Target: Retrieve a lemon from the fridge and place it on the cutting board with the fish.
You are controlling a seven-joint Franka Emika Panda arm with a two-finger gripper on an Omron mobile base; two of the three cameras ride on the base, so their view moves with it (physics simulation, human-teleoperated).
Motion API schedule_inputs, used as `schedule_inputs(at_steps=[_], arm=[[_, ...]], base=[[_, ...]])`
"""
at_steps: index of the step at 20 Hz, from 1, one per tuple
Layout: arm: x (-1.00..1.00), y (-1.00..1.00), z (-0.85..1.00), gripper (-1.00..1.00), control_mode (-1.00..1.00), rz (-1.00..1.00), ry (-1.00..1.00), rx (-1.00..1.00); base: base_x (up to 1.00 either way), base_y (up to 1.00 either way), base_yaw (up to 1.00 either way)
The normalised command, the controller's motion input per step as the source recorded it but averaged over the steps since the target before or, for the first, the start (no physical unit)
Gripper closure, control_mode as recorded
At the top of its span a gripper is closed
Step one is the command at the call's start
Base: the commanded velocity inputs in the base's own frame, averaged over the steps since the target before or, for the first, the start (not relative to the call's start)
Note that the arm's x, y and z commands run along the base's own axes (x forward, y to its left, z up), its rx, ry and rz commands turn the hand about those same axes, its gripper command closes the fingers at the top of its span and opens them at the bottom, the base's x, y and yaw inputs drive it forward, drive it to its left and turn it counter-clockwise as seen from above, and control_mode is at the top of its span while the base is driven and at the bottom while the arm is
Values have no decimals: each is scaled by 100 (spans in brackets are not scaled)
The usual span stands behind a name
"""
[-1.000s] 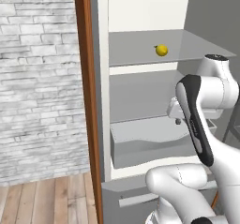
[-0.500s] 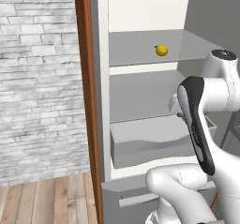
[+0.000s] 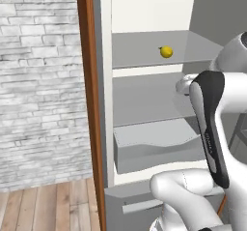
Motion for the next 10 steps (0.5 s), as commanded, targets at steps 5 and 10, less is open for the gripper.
schedule_inputs(at_steps=[5,10], arm=[[10,3,39,-100,-100,0,-24,-4],[10,0,36,-100,-100,3,-28,-4]], base=[[0,0,0],[0,0,0]])
